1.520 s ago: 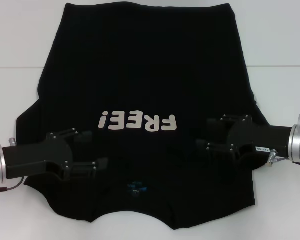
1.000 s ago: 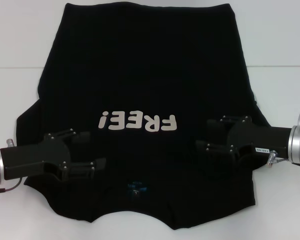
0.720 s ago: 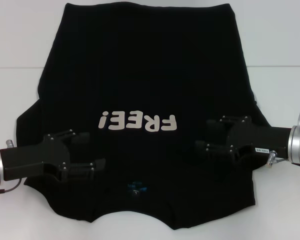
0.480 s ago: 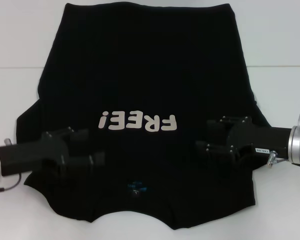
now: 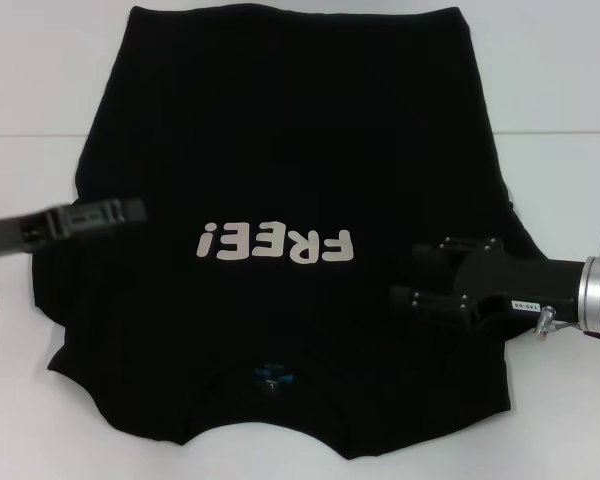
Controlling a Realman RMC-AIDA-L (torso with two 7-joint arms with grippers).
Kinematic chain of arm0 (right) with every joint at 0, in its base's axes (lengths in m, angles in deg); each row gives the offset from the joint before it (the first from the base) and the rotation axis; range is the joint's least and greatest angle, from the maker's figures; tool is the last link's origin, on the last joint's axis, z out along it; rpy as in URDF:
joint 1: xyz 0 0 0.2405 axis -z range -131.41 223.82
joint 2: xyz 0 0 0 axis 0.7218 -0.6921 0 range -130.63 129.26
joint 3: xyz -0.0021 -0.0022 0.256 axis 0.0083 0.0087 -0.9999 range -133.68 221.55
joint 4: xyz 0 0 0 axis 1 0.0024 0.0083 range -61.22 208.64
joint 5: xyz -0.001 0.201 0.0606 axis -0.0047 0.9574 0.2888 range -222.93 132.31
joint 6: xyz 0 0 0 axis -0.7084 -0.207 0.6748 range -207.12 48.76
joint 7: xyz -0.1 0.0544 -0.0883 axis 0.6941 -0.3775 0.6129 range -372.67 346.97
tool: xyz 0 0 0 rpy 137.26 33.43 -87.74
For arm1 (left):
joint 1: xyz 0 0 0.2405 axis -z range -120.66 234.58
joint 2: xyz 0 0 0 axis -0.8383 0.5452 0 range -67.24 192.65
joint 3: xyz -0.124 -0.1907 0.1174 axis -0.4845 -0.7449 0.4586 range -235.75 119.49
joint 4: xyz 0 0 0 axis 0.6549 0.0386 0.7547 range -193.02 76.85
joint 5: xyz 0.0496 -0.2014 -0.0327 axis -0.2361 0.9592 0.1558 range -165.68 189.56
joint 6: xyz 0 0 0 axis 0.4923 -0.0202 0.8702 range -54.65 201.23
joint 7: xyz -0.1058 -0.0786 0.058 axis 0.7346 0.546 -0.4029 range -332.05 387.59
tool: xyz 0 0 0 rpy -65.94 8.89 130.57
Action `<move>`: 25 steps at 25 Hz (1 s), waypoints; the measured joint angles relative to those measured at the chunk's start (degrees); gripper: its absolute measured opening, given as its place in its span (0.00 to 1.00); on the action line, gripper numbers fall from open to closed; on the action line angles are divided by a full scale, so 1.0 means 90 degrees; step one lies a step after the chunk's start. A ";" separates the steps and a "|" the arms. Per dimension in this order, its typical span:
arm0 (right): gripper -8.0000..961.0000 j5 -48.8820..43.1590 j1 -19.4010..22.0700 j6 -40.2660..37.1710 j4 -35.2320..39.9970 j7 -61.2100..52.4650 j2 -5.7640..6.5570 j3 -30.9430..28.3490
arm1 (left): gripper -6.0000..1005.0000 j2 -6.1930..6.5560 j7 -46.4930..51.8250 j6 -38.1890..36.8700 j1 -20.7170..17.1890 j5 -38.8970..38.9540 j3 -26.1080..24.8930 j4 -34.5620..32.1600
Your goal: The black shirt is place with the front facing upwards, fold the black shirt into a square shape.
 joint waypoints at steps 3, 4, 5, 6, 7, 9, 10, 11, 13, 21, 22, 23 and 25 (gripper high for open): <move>0.72 0.0000 -0.0001 -0.0002 0.0000 -0.0029 0.0000 0.0000 | 0.90 0.0047 0.0631 0.0675 -0.0026 -0.0019 -0.0008 -0.0104; 0.72 -0.0001 -0.0001 -0.0002 0.0000 -0.0030 0.0000 0.0000 | 0.90 0.0054 0.0728 0.0904 -0.0042 -0.0029 -0.0020 -0.0114; 0.72 -0.0002 -0.0001 -0.0001 0.0000 -0.0031 0.0001 0.0000 | 0.90 0.0057 0.0763 0.1084 -0.0055 -0.0039 -0.0030 -0.0119; 0.72 -0.0002 -0.0001 -0.0002 0.0000 -0.0031 0.0000 0.0000 | 0.90 0.0059 0.0779 0.1246 -0.0068 -0.0045 -0.0039 -0.0122; 0.72 -0.0003 -0.0001 -0.0001 0.0000 -0.0031 0.0001 0.0000 | 0.90 0.0058 0.0775 0.1458 -0.0083 -0.0050 -0.0037 -0.0123; 0.72 -0.0004 -0.0001 -0.0002 0.0000 -0.0033 0.0007 0.0000 | 0.90 0.0044 0.0761 0.1809 -0.0092 -0.0078 0.0004 -0.0106; 0.72 -0.0005 -0.0001 -0.0002 0.0000 -0.0043 0.0009 0.0000 | 0.90 0.0034 0.0761 0.1951 -0.0093 -0.0118 0.0038 -0.0099; 0.72 -0.0006 -0.0002 -0.0001 0.0000 -0.0064 0.0010 0.0000 | 0.90 0.0025 0.0767 0.2097 -0.0087 -0.0189 0.0071 -0.0092; 0.72 -0.0008 -0.0010 0.0001 0.0000 -0.0125 0.0010 0.0000 | 0.90 0.0010 0.0789 0.2344 -0.0054 -0.0343 0.0126 -0.0060; 0.72 -0.0011 -0.0014 0.0007 0.0001 -0.0175 0.0010 0.0000 | 0.90 -0.0022 0.0778 0.2817 0.0024 -0.0499 0.0380 0.0161; 0.72 -0.0011 -0.0013 0.0004 0.0001 -0.0175 0.0010 0.0000 | 0.90 -0.0028 0.0776 0.2843 0.0013 -0.0500 0.0388 0.0161; 0.72 -0.0011 -0.0012 0.0003 0.0001 -0.0176 0.0010 0.0000 | 0.90 -0.0032 0.0777 0.2858 0.0002 -0.0504 0.0389 0.0162; 0.72 -0.0011 -0.0008 0.0002 0.0000 -0.0177 0.0010 0.0000 | 0.90 -0.0033 0.0788 0.2867 -0.0030 -0.0538 0.0396 0.0162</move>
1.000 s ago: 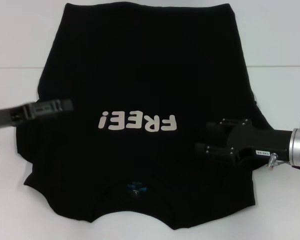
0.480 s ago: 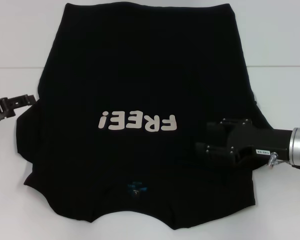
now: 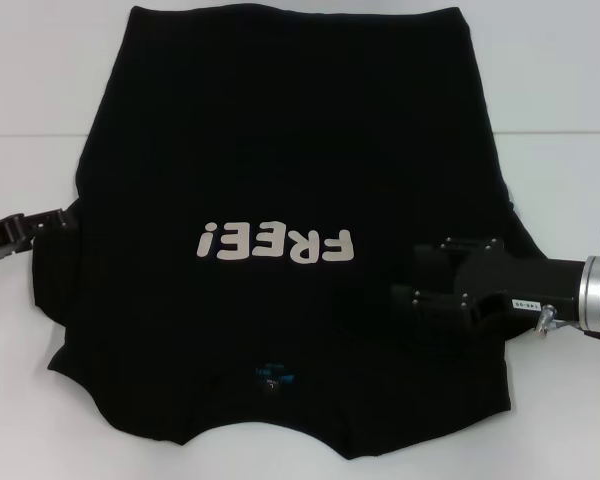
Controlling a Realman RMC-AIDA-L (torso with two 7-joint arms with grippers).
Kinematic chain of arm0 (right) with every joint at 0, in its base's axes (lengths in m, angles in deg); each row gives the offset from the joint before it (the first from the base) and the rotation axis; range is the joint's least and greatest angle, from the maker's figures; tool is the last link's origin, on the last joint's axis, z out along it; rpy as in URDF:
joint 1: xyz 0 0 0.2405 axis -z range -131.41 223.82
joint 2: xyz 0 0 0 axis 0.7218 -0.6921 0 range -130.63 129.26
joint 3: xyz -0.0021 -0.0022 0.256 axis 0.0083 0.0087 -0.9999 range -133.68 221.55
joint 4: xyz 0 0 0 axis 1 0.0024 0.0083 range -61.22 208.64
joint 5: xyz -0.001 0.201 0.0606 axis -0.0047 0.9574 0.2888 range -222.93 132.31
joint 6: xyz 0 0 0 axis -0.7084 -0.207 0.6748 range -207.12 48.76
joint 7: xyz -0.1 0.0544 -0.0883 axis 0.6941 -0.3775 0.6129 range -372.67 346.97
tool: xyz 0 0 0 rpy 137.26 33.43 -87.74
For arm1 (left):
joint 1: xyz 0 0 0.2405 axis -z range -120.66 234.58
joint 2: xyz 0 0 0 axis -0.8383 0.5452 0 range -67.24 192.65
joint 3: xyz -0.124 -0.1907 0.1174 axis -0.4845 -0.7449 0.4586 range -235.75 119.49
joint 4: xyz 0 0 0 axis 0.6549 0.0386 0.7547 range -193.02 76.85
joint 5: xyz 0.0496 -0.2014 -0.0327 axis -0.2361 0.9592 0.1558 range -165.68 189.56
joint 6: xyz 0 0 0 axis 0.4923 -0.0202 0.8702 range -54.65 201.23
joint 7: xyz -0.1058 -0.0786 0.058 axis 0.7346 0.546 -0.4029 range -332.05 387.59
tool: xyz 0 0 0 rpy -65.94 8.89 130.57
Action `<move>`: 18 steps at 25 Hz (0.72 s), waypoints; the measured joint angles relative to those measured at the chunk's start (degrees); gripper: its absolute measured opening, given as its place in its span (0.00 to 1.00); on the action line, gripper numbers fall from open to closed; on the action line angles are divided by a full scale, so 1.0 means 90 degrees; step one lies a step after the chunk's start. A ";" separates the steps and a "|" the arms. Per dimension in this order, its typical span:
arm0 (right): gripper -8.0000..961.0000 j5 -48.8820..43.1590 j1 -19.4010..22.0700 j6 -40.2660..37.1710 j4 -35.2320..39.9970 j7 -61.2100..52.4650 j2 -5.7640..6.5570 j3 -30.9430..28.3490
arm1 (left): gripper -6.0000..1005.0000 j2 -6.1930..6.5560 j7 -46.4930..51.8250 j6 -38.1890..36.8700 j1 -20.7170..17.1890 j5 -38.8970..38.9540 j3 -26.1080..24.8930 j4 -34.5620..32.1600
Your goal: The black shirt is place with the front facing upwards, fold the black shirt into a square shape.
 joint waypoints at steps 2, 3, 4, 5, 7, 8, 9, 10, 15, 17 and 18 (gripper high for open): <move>0.72 0.0000 0.0005 -0.0001 0.0000 0.0000 0.0000 0.0000 | 0.90 0.0000 0.0017 0.0002 -0.0023 -0.0016 0.0000 0.0000; 0.72 0.0000 0.0007 -0.0002 -0.0001 0.0000 0.0000 0.0000 | 0.90 0.0000 0.0026 -0.0004 -0.0040 -0.0024 0.0000 0.0000; 0.72 0.0000 0.0009 -0.0002 -0.0001 0.0000 0.0000 0.0000 | 0.90 0.0000 0.0033 -0.0015 -0.0056 -0.0027 0.0000 0.0000; 0.72 0.0000 0.0012 -0.0003 -0.0001 0.0000 0.0000 0.0000 | 0.90 0.0000 0.0038 -0.0035 -0.0070 -0.0030 0.0001 0.0000; 0.72 0.0001 0.0017 -0.0010 -0.0001 0.0000 0.0000 0.0000 | 0.90 -0.0005 0.0039 -0.0067 -0.0099 -0.0034 0.0001 0.0000; 0.72 0.0001 0.0019 -0.0019 -0.0001 0.0000 0.0000 0.0000 | 0.90 -0.0009 0.0040 -0.0075 -0.0110 -0.0038 0.0005 0.0000; 0.72 0.0001 0.0022 -0.0036 -0.0001 0.0000 0.0000 0.0000 | 0.90 -0.0011 0.0040 -0.0075 -0.0114 -0.0040 0.0010 0.0000; 0.72 0.0001 0.0028 -0.0046 -0.0001 0.0000 0.0000 0.0000 | 0.90 -0.0013 0.0040 -0.0075 -0.0119 -0.0047 0.0023 0.0000; 0.72 0.0001 0.0038 -0.0053 -0.0001 0.0000 0.0000 0.0000 | 0.90 -0.0040 0.0042 -0.0075 -0.0125 -0.0165 0.0068 0.0007; 0.72 0.0001 0.0042 -0.0054 -0.0001 0.0000 0.0000 0.0000 | 0.90 -0.0051 0.0043 -0.0075 -0.0121 -0.0187 0.0069 0.0022; 0.72 0.0001 0.0045 -0.0062 -0.0001 0.0000 0.0000 0.0000 | 0.90 -0.0052 0.0044 -0.0075 -0.0120 -0.0189 0.0069 0.0027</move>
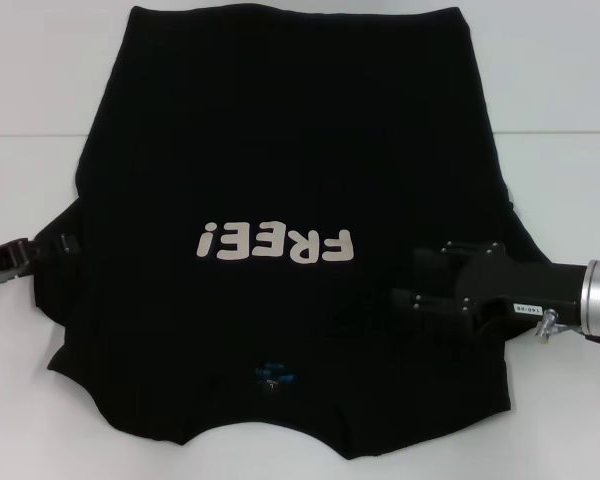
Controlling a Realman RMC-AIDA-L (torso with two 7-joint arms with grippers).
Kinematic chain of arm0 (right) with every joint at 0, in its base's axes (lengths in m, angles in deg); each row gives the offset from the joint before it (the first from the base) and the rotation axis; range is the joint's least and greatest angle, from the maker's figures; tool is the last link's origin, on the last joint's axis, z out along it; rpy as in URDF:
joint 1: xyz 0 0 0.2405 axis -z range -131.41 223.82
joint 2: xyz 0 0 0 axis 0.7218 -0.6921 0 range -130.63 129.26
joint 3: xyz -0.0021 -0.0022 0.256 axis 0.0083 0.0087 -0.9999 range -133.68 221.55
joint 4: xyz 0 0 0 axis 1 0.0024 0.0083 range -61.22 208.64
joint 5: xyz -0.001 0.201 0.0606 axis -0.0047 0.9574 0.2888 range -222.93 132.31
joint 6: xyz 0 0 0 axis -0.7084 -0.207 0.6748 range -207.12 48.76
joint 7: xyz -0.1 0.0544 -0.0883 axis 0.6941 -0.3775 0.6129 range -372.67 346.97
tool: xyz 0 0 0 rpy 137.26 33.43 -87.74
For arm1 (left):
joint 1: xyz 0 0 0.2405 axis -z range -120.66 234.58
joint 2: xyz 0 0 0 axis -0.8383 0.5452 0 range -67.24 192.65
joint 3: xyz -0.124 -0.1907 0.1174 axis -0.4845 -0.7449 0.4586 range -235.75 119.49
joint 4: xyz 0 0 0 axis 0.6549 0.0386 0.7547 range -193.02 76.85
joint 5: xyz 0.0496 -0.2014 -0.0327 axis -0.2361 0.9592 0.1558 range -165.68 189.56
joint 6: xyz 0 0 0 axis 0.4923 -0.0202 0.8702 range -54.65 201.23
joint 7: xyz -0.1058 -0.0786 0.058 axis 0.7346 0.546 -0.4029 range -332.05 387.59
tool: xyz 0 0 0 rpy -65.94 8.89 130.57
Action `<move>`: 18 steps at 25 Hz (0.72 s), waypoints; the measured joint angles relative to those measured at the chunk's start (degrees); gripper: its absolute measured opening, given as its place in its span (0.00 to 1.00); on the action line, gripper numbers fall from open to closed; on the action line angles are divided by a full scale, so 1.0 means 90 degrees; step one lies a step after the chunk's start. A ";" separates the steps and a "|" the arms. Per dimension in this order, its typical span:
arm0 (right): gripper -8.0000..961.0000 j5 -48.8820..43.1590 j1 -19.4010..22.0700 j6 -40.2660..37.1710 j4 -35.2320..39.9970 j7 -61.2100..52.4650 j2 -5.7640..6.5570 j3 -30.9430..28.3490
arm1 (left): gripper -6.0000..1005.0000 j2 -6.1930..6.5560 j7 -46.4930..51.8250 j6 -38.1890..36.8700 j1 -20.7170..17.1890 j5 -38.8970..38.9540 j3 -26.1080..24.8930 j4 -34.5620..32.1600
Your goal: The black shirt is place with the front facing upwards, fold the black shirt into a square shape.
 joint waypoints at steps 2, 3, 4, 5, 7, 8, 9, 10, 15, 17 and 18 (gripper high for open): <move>0.72 0.0000 0.0001 -0.0043 0.0000 0.0000 0.0000 0.0000 | 0.90 0.0000 0.0004 -0.0003 0.0001 -0.0002 0.0000 0.0002; 0.72 0.0000 0.0001 -0.0070 0.0000 0.0000 0.0000 0.0000 | 0.90 0.0000 0.0007 -0.0008 0.0001 -0.0002 0.0000 0.0003; 0.72 0.0000 0.0002 -0.0095 0.0000 0.0000 0.0000 0.0000 | 0.90 0.0000 0.0010 -0.0017 0.0002 -0.0003 0.0000 0.0005; 0.72 0.0000 0.0002 -0.0110 0.0000 0.0000 0.0000 0.0000 | 0.90 0.0000 0.0012 -0.0035 0.0008 -0.0003 0.0000 0.0013; 0.72 0.0000 0.0002 -0.0137 0.0000 0.0000 0.0000 0.0000 | 0.90 0.0000 0.0017 -0.0082 0.0022 -0.0003 0.0000 0.0028; 0.72 0.0000 0.0002 -0.0139 0.0000 0.0000 0.0000 0.0000 | 0.90 0.0000 0.0023 -0.0132 0.0033 -0.0003 0.0000 0.0031; 0.72 0.0000 0.0002 -0.0141 0.0000 0.0000 0.0000 0.0000 | 0.90 -0.0004 0.0028 -0.0183 0.0041 -0.0003 0.0000 0.0033; 0.72 0.0000 0.0001 -0.0143 0.0000 0.0000 -0.0001 0.0000 | 0.90 -0.0011 0.0032 -0.0217 0.0048 -0.0001 0.0000 0.0033; 0.72 0.0000 0.0001 -0.0146 0.0000 0.0000 0.0000 0.0000 | 0.90 -0.0030 0.0036 -0.0262 0.0060 0.0037 -0.0028 0.0033; 0.72 0.0000 0.0001 -0.0147 0.0006 0.0001 0.0000 0.0000 | 0.90 -0.0030 0.0038 -0.0254 0.0056 0.0039 -0.0041 0.0026; 0.72 0.0000 0.0001 -0.0147 0.0006 0.0001 0.0000 0.0000 | 0.90 -0.0030 0.0040 -0.0236 0.0047 0.0040 -0.0044 0.0014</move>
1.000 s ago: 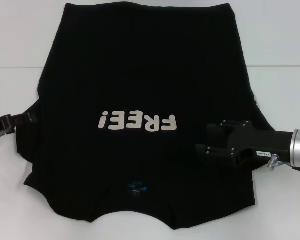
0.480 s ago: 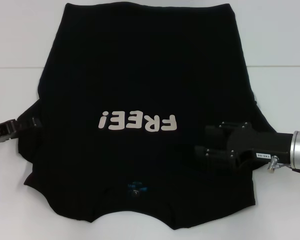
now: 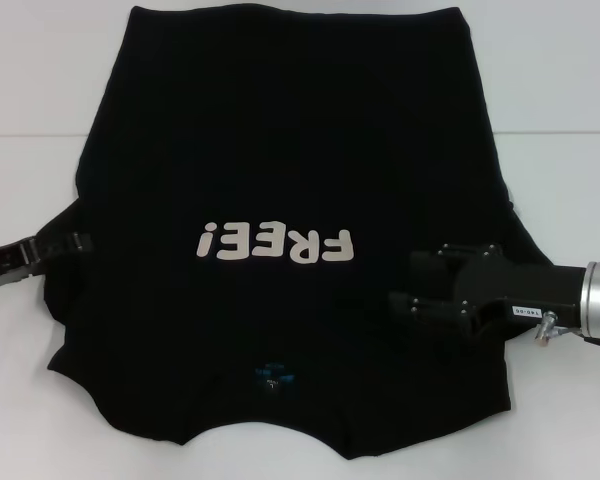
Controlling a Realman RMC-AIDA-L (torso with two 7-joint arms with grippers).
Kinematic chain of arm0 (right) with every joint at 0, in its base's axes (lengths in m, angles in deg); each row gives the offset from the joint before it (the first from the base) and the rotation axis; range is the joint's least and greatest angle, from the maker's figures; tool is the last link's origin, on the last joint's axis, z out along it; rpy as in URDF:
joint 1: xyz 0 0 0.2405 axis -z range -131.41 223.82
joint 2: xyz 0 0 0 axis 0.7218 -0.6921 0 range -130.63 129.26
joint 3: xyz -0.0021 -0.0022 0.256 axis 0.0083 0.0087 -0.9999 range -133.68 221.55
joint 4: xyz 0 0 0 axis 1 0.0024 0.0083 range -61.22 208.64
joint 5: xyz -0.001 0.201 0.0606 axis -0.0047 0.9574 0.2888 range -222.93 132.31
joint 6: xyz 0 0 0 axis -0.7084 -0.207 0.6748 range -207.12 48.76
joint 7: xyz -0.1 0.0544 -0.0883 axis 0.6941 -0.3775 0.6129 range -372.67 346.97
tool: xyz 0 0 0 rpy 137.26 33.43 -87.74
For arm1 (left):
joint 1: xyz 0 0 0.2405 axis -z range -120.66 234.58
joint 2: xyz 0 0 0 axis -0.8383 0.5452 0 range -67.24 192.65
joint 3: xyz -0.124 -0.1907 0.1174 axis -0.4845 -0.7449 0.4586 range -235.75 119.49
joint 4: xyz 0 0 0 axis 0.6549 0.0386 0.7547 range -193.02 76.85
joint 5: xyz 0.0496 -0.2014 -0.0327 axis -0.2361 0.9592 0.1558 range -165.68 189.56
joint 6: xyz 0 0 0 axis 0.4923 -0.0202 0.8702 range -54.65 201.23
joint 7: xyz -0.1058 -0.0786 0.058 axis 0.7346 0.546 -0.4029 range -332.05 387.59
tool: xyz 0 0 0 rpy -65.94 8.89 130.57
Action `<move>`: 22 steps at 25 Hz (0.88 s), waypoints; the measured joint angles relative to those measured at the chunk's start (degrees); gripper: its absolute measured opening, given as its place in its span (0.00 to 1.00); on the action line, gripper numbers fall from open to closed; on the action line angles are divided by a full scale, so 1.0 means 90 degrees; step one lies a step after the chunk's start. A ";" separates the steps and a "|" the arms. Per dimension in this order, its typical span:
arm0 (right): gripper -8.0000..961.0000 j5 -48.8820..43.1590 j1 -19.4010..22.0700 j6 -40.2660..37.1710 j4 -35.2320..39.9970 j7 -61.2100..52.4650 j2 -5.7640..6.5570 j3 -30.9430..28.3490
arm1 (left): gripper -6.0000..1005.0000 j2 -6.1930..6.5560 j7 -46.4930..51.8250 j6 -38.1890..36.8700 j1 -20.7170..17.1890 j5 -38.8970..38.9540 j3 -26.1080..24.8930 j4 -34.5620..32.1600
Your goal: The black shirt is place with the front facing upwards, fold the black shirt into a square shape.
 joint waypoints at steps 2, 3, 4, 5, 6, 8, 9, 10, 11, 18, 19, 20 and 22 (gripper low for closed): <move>0.72 0.0000 0.0000 0.0000 0.0000 0.0002 0.0000 0.0000 | 0.90 0.0005 0.0002 0.0052 -0.0022 0.0001 -0.0016 -0.0031; 0.72 0.0000 0.0000 0.0000 -0.0001 0.0005 0.0000 0.0000 | 0.90 0.0015 0.0003 0.0087 -0.0032 0.0002 -0.0038 -0.0041; 0.72 0.0000 0.0000 0.0000 -0.0002 0.0006 0.0000 0.0000 | 0.90 0.0021 0.0003 0.0112 -0.0036 0.0003 -0.0051 -0.0045; 0.72 0.0000 0.0000 0.0000 -0.0002 0.0005 0.0000 0.0000 | 0.90 0.0028 0.0004 0.0139 -0.0044 0.0004 -0.0067 -0.0048; 0.72 0.0000 0.0000 0.0000 -0.0001 0.0005 0.0000 0.0000 | 0.90 0.0035 0.0004 0.0161 -0.0049 0.0003 -0.0079 -0.0050; 0.72 0.0000 0.0000 0.0000 0.0000 0.0002 0.0000 0.0000 | 0.90 0.0039 0.0005 0.0177 -0.0053 -0.0011 -0.0083 -0.0051; 0.72 0.0000 0.0000 0.0000 -0.0001 0.0001 0.0000 0.0000 | 0.90 0.0039 0.0005 0.0183 -0.0055 -0.0024 -0.0081 -0.0052; 0.72 0.0000 0.0000 0.0000 -0.0001 0.0001 0.0000 0.0000 | 0.90 0.0040 0.0005 0.0183 -0.0056 -0.0030 -0.0073 -0.0050; 0.72 0.0000 0.0004 0.0000 -0.0005 0.0000 0.0000 0.0000 | 0.90 0.0040 0.0005 0.0181 -0.0056 -0.0032 -0.0058 -0.0039; 0.72 0.0000 0.0009 -0.0001 -0.0007 -0.0001 -0.0001 0.0000 | 0.90 0.0034 0.0005 0.0139 -0.0056 -0.0046 -0.0024 -0.0006; 0.72 0.0000 0.0010 -0.0002 -0.0006 -0.0001 0.0000 0.0000 | 0.90 0.0032 0.0005 0.0137 -0.0058 -0.0047 -0.0023 -0.0004; 0.72 0.0000 0.0010 -0.0003 -0.0006 -0.0001 0.0000 0.0000 | 0.90 0.0030 0.0005 0.0134 -0.0061 -0.0048 -0.0022 -0.0002; 0.72 0.0000 0.0010 -0.0007 -0.0001 -0.0001 0.0000 0.0000 | 0.90 0.0024 0.0005 0.0131 -0.0070 -0.0050 -0.0020 0.0003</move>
